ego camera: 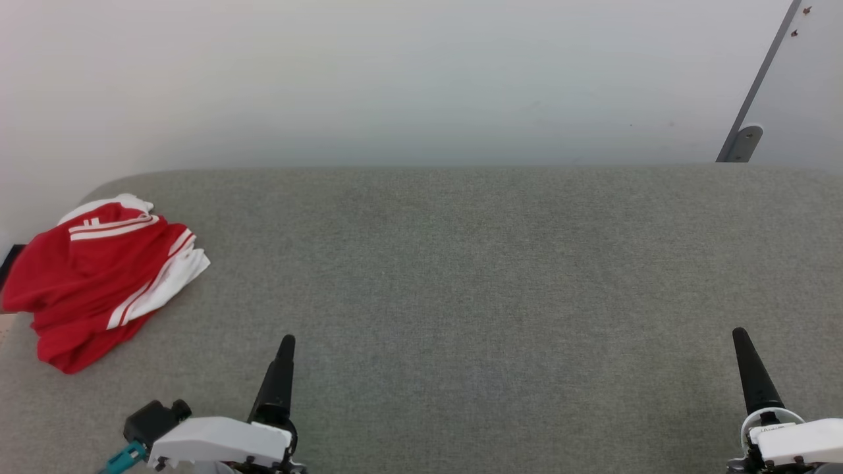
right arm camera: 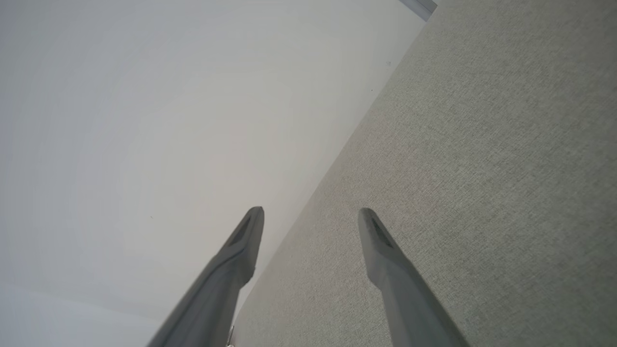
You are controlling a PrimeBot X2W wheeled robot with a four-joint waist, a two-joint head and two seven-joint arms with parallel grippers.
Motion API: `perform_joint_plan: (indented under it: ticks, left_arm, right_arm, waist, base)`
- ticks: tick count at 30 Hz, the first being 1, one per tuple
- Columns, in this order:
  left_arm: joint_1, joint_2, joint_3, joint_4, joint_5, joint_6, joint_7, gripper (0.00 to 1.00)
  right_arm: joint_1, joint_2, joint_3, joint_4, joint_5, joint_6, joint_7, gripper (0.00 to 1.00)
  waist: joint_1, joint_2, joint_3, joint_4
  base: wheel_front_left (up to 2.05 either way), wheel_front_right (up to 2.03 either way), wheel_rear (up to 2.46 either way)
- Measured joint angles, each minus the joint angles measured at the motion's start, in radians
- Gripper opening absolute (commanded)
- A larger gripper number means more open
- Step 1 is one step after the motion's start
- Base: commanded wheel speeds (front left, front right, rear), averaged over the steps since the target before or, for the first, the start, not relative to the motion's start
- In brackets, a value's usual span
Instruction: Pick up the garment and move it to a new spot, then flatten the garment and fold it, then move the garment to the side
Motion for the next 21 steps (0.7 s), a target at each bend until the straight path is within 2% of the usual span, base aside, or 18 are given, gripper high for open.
perform_joint_plan:
  ticks: [12,21]
  left_arm:
    - [-0.006,0.026,-0.040,0.005,0.239,0.018,-0.037,1.00]
    - [-0.007,0.040,-0.049,-0.002,0.405,0.029,-0.064,1.00]
  right_arm:
    - [0.000,-0.030,0.005,0.023,-0.257,0.000,-0.038,1.00]
    - [0.000,-0.033,-0.001,0.013,-0.409,0.001,-0.052,1.00]
  waist:
    - [0.0000,0.0000,-0.004,-0.001]
    - [0.0000,0.0000,-0.006,-0.001]
  base:
    - [0.00,0.00,0.00]
    - [0.00,0.00,0.00]
